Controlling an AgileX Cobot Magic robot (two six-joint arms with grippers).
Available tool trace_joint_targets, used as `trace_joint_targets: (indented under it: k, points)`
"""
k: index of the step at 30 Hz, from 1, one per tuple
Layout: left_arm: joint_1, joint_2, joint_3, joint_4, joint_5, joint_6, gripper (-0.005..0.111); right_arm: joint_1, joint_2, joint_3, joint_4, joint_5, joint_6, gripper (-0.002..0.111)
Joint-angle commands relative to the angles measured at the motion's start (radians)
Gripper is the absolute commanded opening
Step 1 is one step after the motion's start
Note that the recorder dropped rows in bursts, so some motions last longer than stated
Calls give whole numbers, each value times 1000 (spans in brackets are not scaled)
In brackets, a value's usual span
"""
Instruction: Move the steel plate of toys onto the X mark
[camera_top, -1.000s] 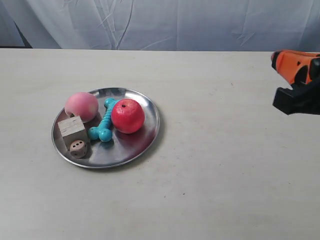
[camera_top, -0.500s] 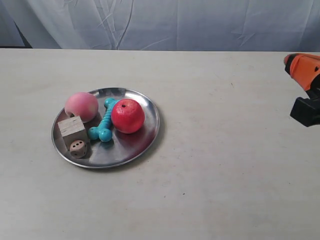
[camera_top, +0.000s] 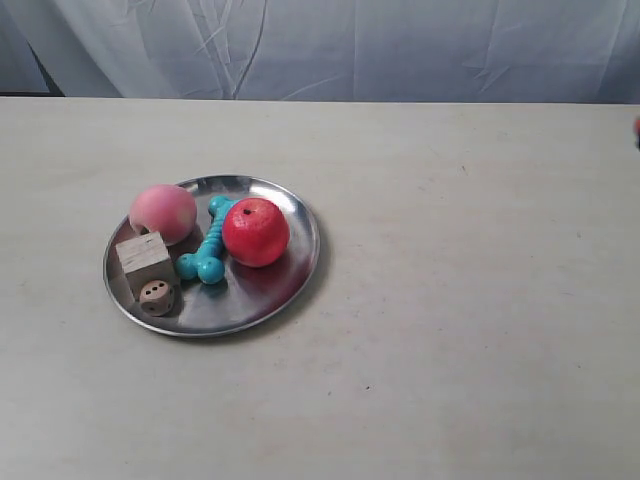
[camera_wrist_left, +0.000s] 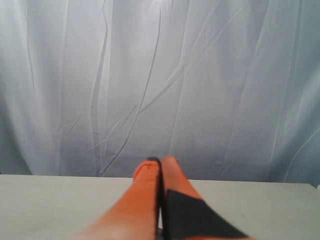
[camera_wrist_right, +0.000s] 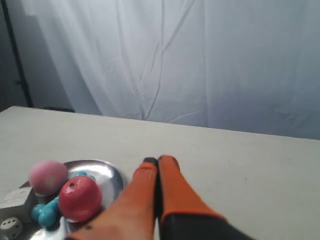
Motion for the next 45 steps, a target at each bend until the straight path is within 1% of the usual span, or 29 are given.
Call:
trace_joint_targets:
  k: [1, 3, 6, 9, 11, 15, 18, 34, 37, 39, 41, 43, 45]
  points:
    - [-8, -7, 5, 4, -4, -6, 0, -166, -209, 121, 77, 78, 14, 0]
    - [-8, -7, 5, 4, -4, -6, 0, -238, -318, 217, 99, 24, 14, 0]
    - [-8, -7, 5, 4, -4, -6, 0, -319, -462, 329, 99, -44, 14, 0]
    - [-8, -7, 5, 4, -4, -6, 0, -372, -490, 398, 99, -48, 14, 0]
    - [-8, -8, 5, 4, -7, -6, 0, -381, -490, 409, 99, -26, 16, 0]
    - [-8, -8, 5, 6, -13, -6, 0, -383, -490, 409, 99, 114, 16, 0]
    - [-8, -8, 5, 8, -13, -6, 0, -383, -490, 409, 99, 173, 16, 0]
    - [-8, -8, 5, 9, -13, -5, 0, -381, -490, 409, 99, 182, 16, 0]
    - [-8, -8, 5, 63, -25, 49, 0, -381, -490, 409, 99, 182, 16, 0]
    - [-8, -8, 8, 118, 16, 72, 0, -381, -490, 409, 99, 182, 16, 0]
    - [-8, -8, 63, 152, -6, 116, 0, -381, -490, 409, 97, 180, 16, 0]
    - [-2, -14, 169, 162, -66, 176, 0, -381, -490, 409, 97, 180, 16, 0]
    - [21, -26, 266, 162, -127, 196, 0, -381, -490, 409, 97, 180, 16, 0]
